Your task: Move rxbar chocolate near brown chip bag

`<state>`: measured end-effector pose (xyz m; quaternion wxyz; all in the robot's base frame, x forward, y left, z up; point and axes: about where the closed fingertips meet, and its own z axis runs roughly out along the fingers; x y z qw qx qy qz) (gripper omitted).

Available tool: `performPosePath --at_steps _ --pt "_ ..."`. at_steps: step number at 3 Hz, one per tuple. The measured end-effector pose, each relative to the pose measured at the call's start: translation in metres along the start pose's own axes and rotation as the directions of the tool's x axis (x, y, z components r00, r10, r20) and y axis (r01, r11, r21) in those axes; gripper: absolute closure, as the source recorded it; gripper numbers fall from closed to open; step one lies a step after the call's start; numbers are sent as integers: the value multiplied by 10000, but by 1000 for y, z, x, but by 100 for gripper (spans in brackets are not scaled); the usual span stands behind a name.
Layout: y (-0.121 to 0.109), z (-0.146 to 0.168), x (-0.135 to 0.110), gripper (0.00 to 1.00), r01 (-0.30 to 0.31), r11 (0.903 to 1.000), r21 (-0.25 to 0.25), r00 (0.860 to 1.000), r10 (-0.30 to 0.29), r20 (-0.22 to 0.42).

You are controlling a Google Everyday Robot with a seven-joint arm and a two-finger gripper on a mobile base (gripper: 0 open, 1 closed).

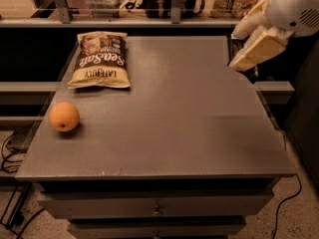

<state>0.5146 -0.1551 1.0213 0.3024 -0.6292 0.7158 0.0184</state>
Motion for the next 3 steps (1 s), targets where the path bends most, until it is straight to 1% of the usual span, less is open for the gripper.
performPosePath --at_steps 1,2,3 --pt "0 26 -12 100 -355 9994 -36 9980 357 517" --pt "0 81 -52 100 -675 9972 -318 9796 723 1876" --pt "-5 133 -91 100 -912 9945 -512 9446 1027 3119"
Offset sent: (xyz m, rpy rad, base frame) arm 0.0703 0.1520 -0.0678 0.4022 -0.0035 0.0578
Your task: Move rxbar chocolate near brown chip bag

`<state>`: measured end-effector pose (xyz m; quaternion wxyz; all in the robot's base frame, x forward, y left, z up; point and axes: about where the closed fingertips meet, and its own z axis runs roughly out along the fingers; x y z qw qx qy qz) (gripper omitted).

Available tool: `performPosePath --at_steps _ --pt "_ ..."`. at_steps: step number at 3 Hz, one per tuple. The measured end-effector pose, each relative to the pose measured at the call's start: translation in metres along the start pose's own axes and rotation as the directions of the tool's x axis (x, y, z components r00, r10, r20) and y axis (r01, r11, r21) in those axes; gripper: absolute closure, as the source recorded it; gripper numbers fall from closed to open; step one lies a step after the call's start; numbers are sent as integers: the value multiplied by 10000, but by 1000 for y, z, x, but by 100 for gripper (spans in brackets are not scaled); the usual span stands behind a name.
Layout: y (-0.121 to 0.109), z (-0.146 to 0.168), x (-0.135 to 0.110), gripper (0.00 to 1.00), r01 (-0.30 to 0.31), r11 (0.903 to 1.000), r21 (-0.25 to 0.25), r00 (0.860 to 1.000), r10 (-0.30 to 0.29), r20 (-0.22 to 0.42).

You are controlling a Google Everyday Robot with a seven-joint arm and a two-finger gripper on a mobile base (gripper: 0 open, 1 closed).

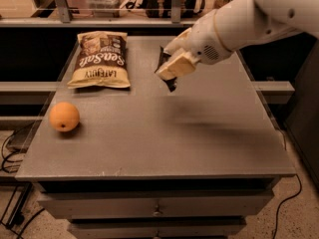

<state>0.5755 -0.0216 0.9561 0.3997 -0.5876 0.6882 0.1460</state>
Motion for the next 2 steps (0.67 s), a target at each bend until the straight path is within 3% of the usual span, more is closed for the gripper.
performPosePath --at_steps 1,2 --pt "-4 53 -18 84 -360 9992 -166 9947 375 955" --pt "-11 98 -24 61 -823 9961 -304 9857 858 1450"
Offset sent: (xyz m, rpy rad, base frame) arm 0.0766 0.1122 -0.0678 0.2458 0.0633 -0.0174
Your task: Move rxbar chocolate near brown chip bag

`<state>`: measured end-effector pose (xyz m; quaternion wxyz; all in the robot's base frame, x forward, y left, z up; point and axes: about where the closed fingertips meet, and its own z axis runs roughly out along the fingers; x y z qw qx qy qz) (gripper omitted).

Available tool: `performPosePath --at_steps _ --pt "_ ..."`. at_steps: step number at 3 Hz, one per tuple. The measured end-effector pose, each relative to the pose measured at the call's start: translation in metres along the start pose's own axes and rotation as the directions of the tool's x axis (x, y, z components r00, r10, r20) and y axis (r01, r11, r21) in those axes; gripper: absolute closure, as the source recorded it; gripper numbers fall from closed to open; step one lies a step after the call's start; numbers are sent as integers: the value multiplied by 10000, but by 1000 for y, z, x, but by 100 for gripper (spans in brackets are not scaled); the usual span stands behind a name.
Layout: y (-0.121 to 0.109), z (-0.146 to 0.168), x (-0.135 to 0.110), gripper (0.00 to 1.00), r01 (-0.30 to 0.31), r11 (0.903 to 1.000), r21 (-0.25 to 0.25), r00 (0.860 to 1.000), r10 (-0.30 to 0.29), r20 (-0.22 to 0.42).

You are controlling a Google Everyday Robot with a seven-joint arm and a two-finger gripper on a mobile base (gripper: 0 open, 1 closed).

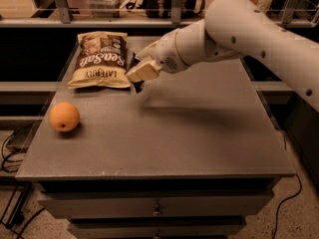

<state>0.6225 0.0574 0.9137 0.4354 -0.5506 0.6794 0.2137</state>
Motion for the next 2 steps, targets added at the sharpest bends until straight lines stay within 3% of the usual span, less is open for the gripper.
performPosePath --at_steps 2 --pt "-8 39 0 14 -461 9989 -108 9979 465 445"
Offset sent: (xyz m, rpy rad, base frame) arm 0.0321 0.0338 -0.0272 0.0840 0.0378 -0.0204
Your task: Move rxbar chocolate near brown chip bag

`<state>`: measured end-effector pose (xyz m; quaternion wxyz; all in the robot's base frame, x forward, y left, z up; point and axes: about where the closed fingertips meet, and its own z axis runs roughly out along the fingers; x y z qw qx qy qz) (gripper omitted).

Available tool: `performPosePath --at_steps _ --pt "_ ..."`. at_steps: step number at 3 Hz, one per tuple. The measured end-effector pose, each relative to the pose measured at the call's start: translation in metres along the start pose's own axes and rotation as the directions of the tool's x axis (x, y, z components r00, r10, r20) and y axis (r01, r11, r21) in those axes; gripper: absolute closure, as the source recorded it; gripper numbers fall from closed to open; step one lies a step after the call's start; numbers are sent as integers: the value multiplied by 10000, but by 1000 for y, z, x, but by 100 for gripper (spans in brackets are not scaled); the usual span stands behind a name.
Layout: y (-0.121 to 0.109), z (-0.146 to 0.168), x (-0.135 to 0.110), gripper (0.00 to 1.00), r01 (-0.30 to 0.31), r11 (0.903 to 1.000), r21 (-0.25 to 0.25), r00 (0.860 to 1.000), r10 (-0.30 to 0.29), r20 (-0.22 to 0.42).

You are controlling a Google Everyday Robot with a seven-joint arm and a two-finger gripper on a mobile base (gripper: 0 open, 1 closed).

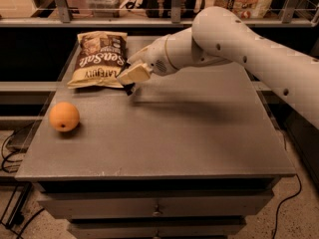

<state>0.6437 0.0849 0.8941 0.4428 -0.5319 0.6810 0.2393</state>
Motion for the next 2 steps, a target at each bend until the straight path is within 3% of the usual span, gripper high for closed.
performPosePath --at_steps 1,2 --pt "-2 7 0 0 -86 10000 -19 9999 86 82" --pt "-2 8 0 0 -91 10000 -20 9999 91 87"
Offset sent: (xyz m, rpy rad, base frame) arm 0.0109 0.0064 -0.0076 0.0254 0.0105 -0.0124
